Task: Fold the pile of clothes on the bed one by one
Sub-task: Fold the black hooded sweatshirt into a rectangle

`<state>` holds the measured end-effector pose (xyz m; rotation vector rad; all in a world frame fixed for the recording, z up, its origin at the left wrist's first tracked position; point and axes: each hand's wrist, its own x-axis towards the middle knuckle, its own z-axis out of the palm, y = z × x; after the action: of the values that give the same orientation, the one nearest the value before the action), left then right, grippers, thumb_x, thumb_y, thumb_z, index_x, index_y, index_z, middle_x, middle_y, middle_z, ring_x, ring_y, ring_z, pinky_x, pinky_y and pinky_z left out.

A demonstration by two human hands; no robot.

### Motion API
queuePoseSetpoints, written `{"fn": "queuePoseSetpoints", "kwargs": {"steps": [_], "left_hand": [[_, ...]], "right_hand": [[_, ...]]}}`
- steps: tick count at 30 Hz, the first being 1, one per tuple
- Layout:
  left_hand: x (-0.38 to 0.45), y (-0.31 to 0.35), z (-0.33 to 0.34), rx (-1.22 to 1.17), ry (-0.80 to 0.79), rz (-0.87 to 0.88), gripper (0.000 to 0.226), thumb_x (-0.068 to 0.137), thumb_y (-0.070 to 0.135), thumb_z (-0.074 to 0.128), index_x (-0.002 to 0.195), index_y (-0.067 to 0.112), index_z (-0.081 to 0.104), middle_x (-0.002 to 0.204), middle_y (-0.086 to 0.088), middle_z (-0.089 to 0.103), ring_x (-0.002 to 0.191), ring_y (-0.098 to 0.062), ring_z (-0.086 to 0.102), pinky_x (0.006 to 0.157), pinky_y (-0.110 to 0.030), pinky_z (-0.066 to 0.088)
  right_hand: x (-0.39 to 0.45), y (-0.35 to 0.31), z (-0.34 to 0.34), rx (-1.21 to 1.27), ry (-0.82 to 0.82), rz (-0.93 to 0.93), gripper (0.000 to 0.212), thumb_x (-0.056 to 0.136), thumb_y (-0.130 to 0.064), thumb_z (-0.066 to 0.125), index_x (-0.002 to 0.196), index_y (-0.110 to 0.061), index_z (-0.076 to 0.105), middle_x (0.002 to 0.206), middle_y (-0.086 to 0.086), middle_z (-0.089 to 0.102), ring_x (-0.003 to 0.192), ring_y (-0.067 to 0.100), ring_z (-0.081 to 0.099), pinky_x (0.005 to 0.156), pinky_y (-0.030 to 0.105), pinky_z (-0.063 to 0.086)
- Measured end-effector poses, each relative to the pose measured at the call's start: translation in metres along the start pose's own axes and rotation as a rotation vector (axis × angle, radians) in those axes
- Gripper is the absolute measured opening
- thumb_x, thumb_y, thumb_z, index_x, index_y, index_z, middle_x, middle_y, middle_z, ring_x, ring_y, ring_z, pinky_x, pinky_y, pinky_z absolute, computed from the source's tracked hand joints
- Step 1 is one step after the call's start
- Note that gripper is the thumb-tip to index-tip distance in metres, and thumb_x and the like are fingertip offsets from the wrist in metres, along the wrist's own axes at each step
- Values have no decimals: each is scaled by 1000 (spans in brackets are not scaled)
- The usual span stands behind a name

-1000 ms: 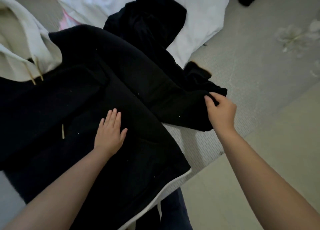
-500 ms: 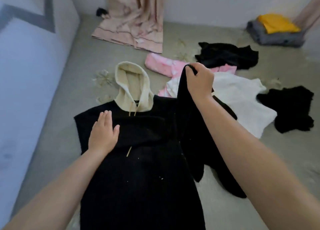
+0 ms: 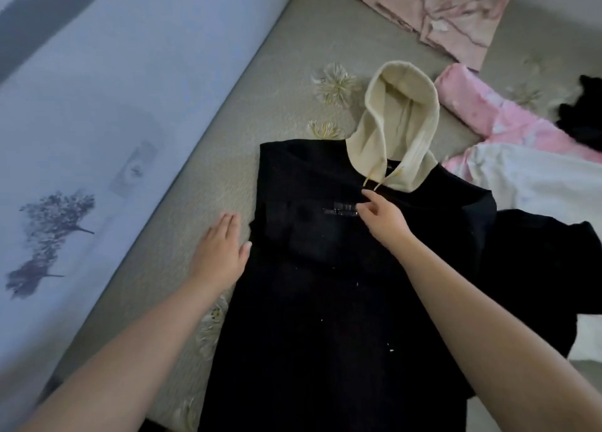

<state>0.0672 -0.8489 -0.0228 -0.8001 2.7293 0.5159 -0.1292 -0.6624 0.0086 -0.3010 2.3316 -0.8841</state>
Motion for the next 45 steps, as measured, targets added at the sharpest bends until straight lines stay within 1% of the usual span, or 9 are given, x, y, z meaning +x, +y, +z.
{"fn": "queuePoseSetpoints", "kwargs": {"steps": [8, 11, 15, 20, 27, 33, 40, 42, 45], "left_hand": [[65, 71, 58, -309, 29, -267, 76, 90, 35, 52, 144, 3, 9, 147, -18, 26, 132, -32, 30, 103, -39, 33], [77, 83, 65, -394, 59, -321, 63, 91, 15, 53, 143, 5, 19, 136, -20, 37, 117, -32, 46, 92, -37, 41], [92, 77, 50, -305, 213, 67, 38, 91, -2, 43, 129, -6, 44, 116, -23, 51, 104, -33, 51, 84, -31, 38], [129, 57, 8, -297, 422, 173, 28, 90, -5, 43, 115, -9, 54, 98, -20, 51, 87, -25, 46, 80, -31, 38], [121, 44, 24, 163, -44, -59, 61, 91, 3, 41, 145, 17, 17, 152, -12, 11, 139, -34, 7, 113, -41, 12], [94, 81, 63, 340, -65, 507, 64, 89, 18, 48, 145, 13, 17, 154, -6, 12, 143, -22, 4, 114, -38, 2], [100, 105, 78, 319, -319, 166, 61, 97, 31, 35, 146, 12, 3, 155, -8, -5, 142, -25, -8, 112, -50, 14], [99, 107, 75, 354, -340, 170, 61, 97, 32, 33, 146, 13, 2, 155, -8, -5, 142, -25, -8, 112, -50, 14], [99, 112, 68, 431, -358, 196, 62, 95, 33, 33, 146, 14, 4, 155, -8, -2, 142, -25, -3, 112, -49, 12]], "right_hand": [[-49, 153, -43, -1104, -14, 100, 88, 84, -47, 56, 147, -25, 0, 155, 6, -6, 142, 25, -9, 113, 49, 3], [-56, 172, -52, -928, 115, 152, 74, 88, -16, 52, 147, -19, 7, 155, 12, -6, 142, 29, -8, 114, 46, 5], [-45, 162, -60, -458, 378, 134, 63, 82, 15, 44, 140, -2, 30, 152, 18, 13, 141, 32, 11, 113, 33, 13], [-35, 142, -60, -463, 627, -177, 56, 63, 30, 51, 117, 16, 52, 129, 39, 41, 118, 55, 41, 100, 50, 28], [-28, 153, -23, -840, 163, -115, 61, 79, 6, 60, 135, -8, 43, 146, 20, 32, 139, 32, 18, 110, 55, 15], [-34, 170, -41, -583, 436, 245, 77, 69, -5, 73, 137, -1, 37, 135, 26, 43, 117, 42, 49, 98, 52, 35], [-43, 186, -54, -559, 605, 261, 64, 65, 10, 61, 127, -5, 52, 77, 17, 61, 69, 33, 58, 80, 38, 26], [-48, 189, -52, -719, 625, 199, 65, 65, 14, 61, 126, -7, 54, 91, 25, 58, 76, 37, 56, 81, 42, 31], [-46, 184, -51, -932, 219, 401, 64, 89, -9, 43, 146, -20, 16, 147, 20, 18, 122, 32, 33, 98, 44, 28]]}}
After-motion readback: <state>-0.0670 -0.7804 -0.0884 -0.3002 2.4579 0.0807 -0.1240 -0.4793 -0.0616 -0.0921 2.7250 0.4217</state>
